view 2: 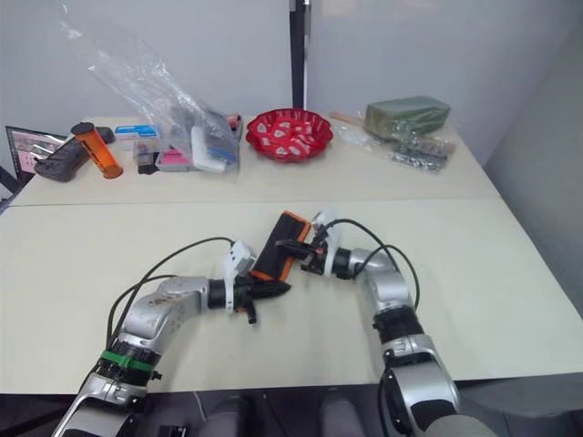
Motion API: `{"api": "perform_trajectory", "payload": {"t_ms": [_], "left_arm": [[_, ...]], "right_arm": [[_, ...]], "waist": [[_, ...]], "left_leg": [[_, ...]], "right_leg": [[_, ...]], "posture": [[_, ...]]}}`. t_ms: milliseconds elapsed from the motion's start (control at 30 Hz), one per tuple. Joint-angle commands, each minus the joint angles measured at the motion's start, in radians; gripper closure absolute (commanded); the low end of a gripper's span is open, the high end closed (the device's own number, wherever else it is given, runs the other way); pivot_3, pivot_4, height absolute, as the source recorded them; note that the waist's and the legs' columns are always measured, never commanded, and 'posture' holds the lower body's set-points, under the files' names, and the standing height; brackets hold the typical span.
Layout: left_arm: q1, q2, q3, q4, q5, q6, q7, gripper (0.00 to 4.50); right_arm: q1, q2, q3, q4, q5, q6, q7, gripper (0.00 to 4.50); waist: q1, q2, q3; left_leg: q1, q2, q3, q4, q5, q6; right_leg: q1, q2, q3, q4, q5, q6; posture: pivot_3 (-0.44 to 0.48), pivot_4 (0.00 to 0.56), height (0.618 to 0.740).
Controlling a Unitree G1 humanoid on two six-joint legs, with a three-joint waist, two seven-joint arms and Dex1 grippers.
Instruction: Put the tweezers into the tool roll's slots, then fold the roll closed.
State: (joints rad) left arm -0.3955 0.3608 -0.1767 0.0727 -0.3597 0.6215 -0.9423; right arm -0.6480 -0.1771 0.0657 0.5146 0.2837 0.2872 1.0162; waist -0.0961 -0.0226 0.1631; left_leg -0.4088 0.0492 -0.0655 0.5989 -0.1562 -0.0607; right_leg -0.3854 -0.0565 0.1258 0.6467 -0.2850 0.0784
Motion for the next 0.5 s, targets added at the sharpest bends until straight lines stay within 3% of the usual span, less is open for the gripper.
{"api": "perform_trajectory", "payload": {"t_ms": [33, 267, 500], "left_arm": [[0.008, 0.006, 0.001, 0.042, 0.014, 0.028, 0.03, 4.48], [0.047, 0.019, 0.008, -0.003, 0.0, 0.059, 0.035, 4.48], [0.119, 0.04, 0.038, -0.073, -0.028, 0.095, 0.062, 4.48]], "right_arm": [[-0.028, 0.022, 0.017, 0.083, -0.04, -0.048, -0.035, 4.5], [-0.174, 0.04, -0.019, 0.402, -0.104, -0.149, -0.173, 4.5], [-0.278, 0.034, -0.098, 0.594, -0.095, -0.208, -0.266, 4.5]], "waist": [[0.0, 0.0, 0.0], [-0.005, 0.0, 0.0], [-0.004, 0.0, 0.0]], "left_leg": [[0.0, 0.0, 0.0, 0.0, 0.0, 0.0], [0.003, 0.0, 0.0, 0.0, 0.0, 0.0], [0.003, 0.0, 0.0, 0.0, 0.0, 0.0]], "right_leg": [[0.0, 0.0, 0.0, 0.0, 0.0, 0.0], [0.001, 0.0, 0.0, 0.0, 0.001, -0.001], [0.002, 0.0, 0.001, 0.0, 0.001, -0.002]], "posture": [[0.0, 0.15, 0.74], [0.0, 0.15, 0.74], [0.0, 0.15, 0.74]]}}
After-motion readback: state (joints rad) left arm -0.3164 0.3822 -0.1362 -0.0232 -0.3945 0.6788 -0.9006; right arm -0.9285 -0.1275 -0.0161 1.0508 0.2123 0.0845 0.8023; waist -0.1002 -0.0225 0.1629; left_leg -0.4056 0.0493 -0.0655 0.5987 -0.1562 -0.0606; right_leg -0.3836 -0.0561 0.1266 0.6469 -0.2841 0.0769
